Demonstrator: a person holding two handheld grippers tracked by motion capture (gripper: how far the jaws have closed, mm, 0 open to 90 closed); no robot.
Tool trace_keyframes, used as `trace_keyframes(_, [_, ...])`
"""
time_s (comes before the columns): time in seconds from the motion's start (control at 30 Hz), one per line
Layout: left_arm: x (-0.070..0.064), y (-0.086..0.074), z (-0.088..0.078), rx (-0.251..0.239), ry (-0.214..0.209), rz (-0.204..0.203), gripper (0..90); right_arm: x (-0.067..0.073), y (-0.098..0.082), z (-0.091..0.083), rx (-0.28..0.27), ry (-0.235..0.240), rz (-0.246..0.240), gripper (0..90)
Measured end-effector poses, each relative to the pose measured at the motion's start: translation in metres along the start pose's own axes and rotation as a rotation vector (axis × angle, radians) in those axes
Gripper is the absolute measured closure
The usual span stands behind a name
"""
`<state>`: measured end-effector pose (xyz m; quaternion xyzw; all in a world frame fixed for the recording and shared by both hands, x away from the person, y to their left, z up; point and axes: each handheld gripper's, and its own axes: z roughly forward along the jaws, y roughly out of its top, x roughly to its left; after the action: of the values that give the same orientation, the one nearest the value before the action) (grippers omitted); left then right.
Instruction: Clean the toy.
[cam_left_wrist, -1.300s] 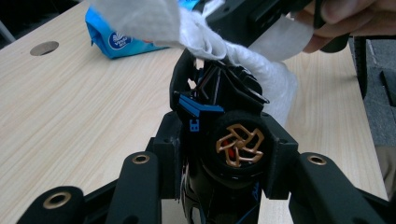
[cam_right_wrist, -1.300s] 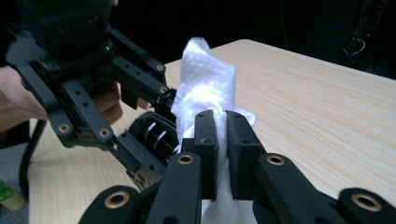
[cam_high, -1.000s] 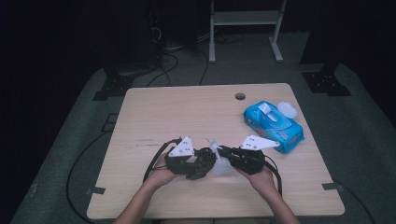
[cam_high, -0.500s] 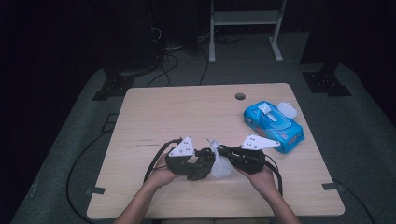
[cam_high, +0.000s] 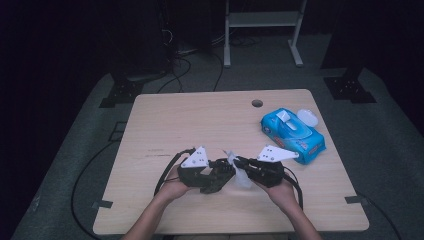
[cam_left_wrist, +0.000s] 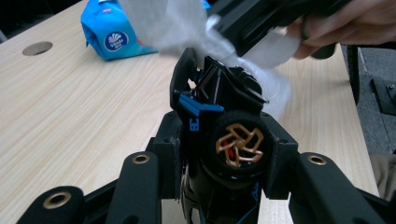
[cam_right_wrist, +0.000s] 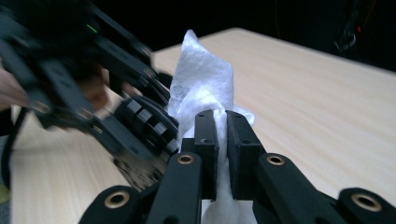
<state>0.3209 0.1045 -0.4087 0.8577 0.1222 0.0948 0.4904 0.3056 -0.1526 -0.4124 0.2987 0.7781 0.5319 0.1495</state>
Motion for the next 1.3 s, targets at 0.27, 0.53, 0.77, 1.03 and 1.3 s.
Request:
trace_keyframes(0.27, [0.001,0.001,0.001,-0.006,-0.004,0.001,58.1,0.009,0.019,-0.016,-0.072,0.043,-0.01,83.0])
trace_keyframes(0.53, [0.0,0.001,0.0,-0.007,0.003,-0.001,58.1,-0.006,-0.003,-0.005,0.014,0.003,0.035,83.1])
trace_keyframes(0.77, [-0.001,0.001,0.0,-0.011,-0.008,0.003,58.1,0.011,0.019,-0.013,-0.056,0.06,-0.013,83.0])
trace_keyframes(1.03, [-0.001,0.002,0.002,-0.012,0.004,0.002,58.1,0.005,0.012,-0.015,-0.03,0.01,-0.012,83.1])
trace_keyframes(1.3, [-0.002,0.002,0.002,-0.014,0.002,-0.005,58.1,0.015,0.018,-0.008,-0.02,0.018,-0.055,83.0])
